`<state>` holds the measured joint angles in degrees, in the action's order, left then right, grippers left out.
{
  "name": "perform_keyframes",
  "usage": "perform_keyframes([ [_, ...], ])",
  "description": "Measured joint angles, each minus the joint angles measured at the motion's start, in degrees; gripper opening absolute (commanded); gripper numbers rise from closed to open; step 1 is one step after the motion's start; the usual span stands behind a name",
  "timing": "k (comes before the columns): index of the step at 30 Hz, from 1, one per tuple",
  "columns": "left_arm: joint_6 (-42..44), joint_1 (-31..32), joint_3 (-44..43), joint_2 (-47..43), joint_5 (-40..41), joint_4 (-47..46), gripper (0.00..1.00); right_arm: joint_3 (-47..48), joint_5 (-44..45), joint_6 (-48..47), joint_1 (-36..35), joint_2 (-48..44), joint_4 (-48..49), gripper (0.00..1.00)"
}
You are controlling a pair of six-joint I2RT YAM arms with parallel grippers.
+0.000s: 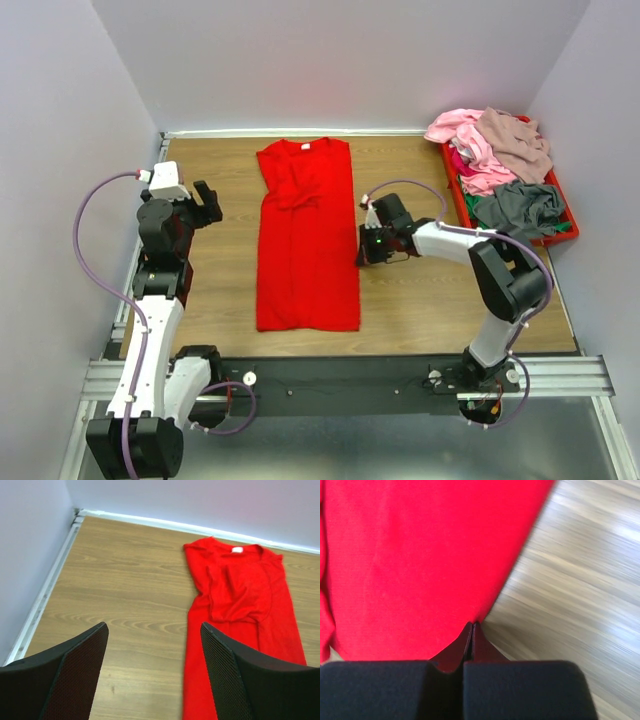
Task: Fold and stack the t-shirts
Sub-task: Fold the tshirt
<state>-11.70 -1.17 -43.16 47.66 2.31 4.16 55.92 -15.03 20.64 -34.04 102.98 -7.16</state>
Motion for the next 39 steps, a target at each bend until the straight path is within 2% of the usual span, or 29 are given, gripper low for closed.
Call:
perform_keyframes([
  [4, -0.15, 0.0, 0.37, -0.55, -6.01, -2.78, 0.91, 1.42, -1.81, -4.44, 5.92, -0.96, -8.09, 0.0],
  [12, -1.51, 0.2, 2.34, 2.84, -25.44, -9.84, 0.89, 6.75, -1.79, -15.61, 9.6, 0.7, -21.38, 0.0],
  [15, -2.97, 0.57, 2.69, 5.09, -29.88, -12.13, 0.86, 7.48, -1.77, -19.63, 11.72, 0.7, -25.57, 0.0],
  [19, -6.75, 0.92, -0.76, 15.69, -30.18, -12.48, 0.71, 8.17, -1.29, -24.24, 14.4, 0.72, -30.16, 0.0],
  [20, -7.54, 0.92, -2.14, 17.99, -29.99, -12.35, 0.7, 8.31, -1.2, -25.24, 14.69, 0.76, -30.84, 0.0],
  [21, -8.79, 0.92, -5.4, 24.11, -29.55, -11.67, 0.68, 8.59, -1.11, -26.25, 15.1, 0.92, -31.87, 0.01],
  [26, -15.08, 1.97, -16.17, 46.38, -26.18, -11.32, 0.66, 9.81, -1.27, -29.38, 15.69, 1.7, -34.34, 0.0],
  [29, -17.66, 3.69, -22.36, 55.84, -22.88, -10.4, 0.66, 10.49, -1.27, -30.71, 15.91, 2.12, -35.43, 0.0],
  [35, -21.46, 6.01, -35.12, 67.32, -18.75, -8.72, 0.66, 11.21, -1.27, -31.95, 16.83, 2.62, -36.87, 0.0],
  [39, -23.54, 6.62, -40.79, 73.24, -17.66, -7.56, 0.6, 11.5, -1.57, -32.26, 17.22, 2.86, -37.31, 0.0],
])
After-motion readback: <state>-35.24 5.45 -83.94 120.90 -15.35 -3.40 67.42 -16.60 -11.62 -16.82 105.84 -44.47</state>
